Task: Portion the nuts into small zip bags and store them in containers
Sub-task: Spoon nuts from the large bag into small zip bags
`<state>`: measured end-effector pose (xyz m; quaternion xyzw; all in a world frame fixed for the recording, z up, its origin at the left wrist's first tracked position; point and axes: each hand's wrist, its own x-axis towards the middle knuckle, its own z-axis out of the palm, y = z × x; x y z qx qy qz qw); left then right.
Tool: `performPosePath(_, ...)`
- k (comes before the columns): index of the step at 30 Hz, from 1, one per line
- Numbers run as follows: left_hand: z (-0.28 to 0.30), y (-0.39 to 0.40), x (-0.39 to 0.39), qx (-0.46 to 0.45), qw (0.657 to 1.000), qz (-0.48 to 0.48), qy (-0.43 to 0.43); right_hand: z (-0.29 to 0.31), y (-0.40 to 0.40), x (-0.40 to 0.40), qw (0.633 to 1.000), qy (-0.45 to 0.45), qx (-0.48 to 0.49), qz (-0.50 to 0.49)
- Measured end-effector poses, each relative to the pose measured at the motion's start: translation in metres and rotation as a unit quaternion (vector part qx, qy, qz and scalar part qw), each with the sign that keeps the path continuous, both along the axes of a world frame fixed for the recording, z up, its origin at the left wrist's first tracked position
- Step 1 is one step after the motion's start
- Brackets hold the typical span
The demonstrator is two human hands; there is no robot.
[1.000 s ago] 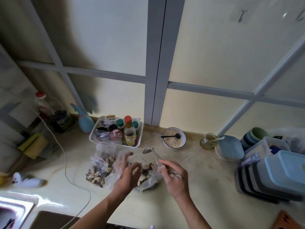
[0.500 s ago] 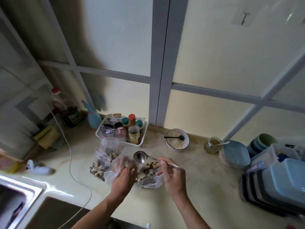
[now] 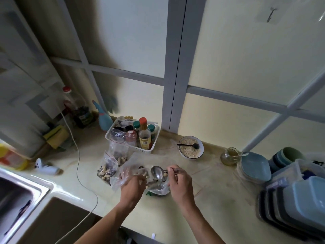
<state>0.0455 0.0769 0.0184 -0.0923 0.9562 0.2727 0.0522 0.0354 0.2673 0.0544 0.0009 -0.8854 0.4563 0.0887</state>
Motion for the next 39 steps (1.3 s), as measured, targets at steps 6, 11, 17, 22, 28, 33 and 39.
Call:
performPosePath(6,0.005,-0.005,0.0,-0.049,0.994,-0.031,0.096,-0.011,0.001,0.0,0.997,-0.059,0.03,0.031)
performPosePath(11,-0.001,-0.007,0.002,-0.12,0.984,-0.091,0.093,-0.012,0.002,-0.001,0.99,-0.124,0.062,0.028)
performPosePath(17,0.0,-0.01,0.014,-0.136,0.983,-0.001,0.127,-0.008,0.01,-0.007,0.98,-0.157,0.122,-0.013)
performPosePath(22,0.0,0.004,0.018,-0.064,0.991,0.01,0.114,-0.006,0.008,-0.006,0.985,-0.146,0.088,-0.017)
performPosePath(28,-0.012,0.008,0.017,-0.086,0.991,-0.034,0.095,0.001,0.004,-0.012,0.996,-0.048,0.042,0.06)
performPosePath(33,-0.004,0.004,0.01,-0.063,0.98,-0.087,0.165,-0.009,-0.003,-0.021,0.985,-0.066,0.078,0.139)
performPosePath(39,-0.001,0.002,0.005,-0.054,0.967,-0.151,0.199,-0.025,-0.017,-0.034,0.973,-0.161,0.068,0.15)
